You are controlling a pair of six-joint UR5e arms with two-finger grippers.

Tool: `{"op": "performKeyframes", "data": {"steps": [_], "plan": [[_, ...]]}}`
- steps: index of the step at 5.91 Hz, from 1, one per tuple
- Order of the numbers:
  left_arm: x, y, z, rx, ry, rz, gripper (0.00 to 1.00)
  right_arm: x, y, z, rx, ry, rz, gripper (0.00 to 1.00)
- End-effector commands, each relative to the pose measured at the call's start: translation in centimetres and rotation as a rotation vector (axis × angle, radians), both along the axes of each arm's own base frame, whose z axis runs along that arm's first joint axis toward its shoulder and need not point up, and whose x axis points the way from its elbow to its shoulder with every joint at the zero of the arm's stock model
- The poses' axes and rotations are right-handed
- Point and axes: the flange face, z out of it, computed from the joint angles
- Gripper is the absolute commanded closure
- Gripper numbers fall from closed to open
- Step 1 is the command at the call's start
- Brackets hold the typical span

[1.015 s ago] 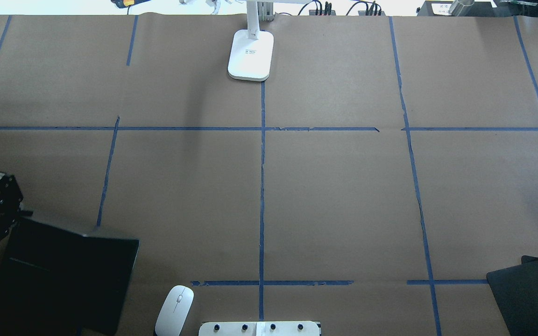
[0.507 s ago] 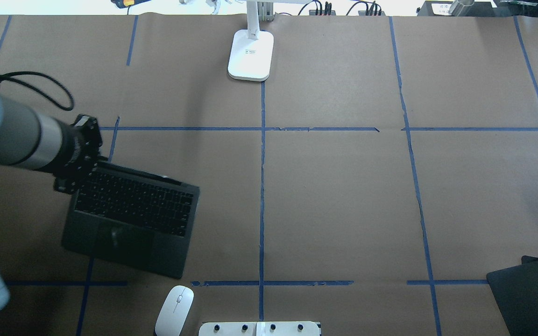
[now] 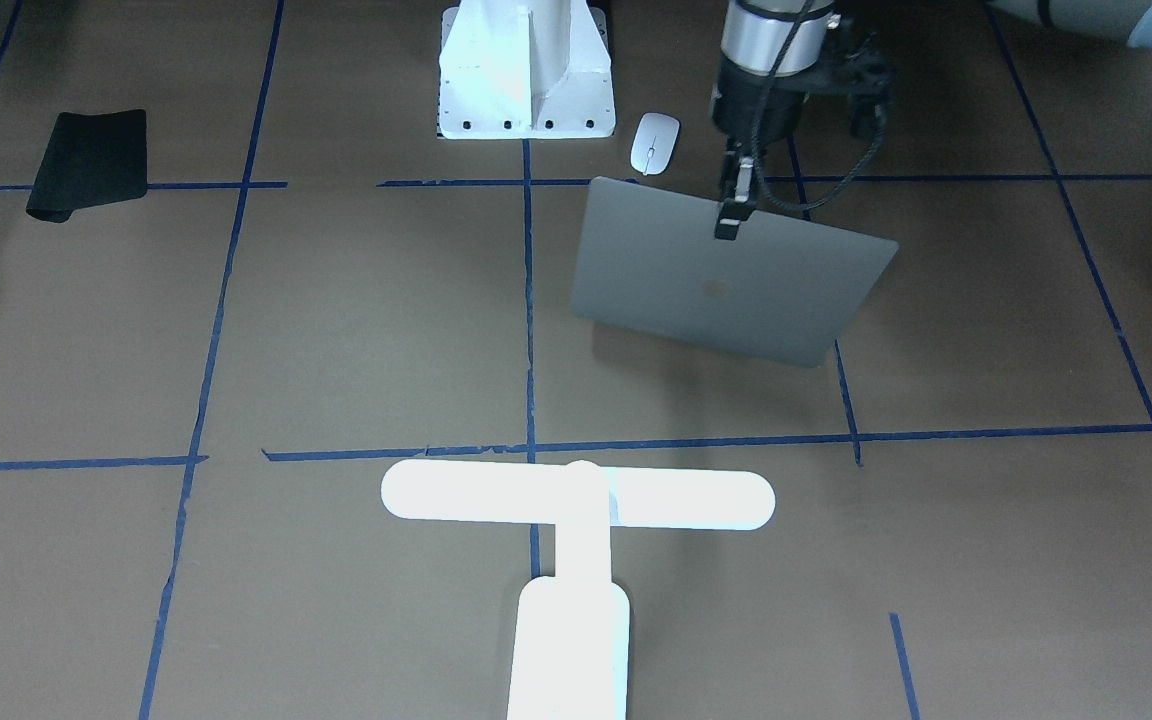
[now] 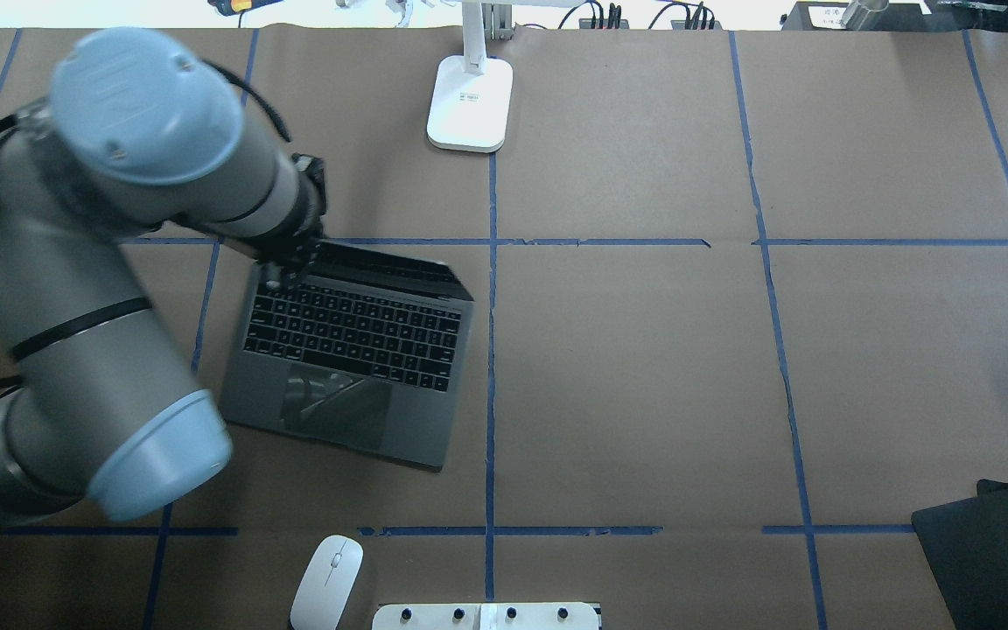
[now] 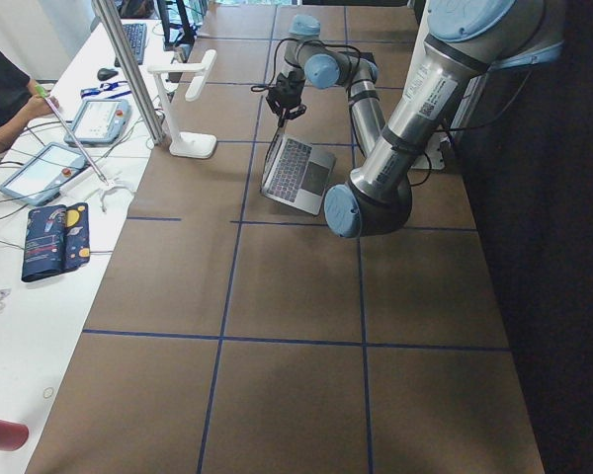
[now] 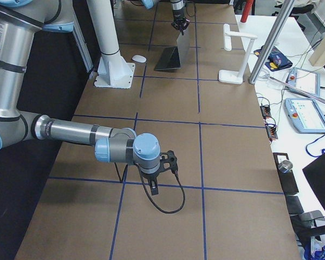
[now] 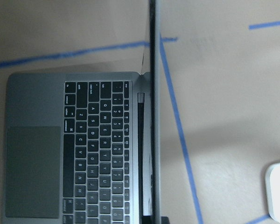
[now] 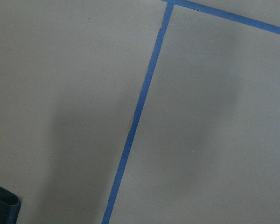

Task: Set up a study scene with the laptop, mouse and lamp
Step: 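Lift the open grey laptop with the left gripper and carry it toward the lamp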

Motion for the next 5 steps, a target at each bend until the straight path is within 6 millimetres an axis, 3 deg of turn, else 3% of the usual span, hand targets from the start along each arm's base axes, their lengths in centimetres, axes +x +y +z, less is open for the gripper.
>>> {"op": "performKeyframes", "data": {"steps": [1,3,5], "plan": [[5.0,-3.7,-5.0,-0.046,0.000,-0.058,1.00,0.0,0.0,0.2,-0.004,0.000,0.001,0.00],[8.9,-6.6,-8.6,-0.113,0.000,-0.121,1.00,0.0,0.1,0.7,-0.015,-0.002,0.001,0.00],[11.5,-8.2,-8.1,-0.129,-0.009,-0.184,1.00,0.0,0.1,0.8,-0.016,-0.002,0.001,0.00]]}}
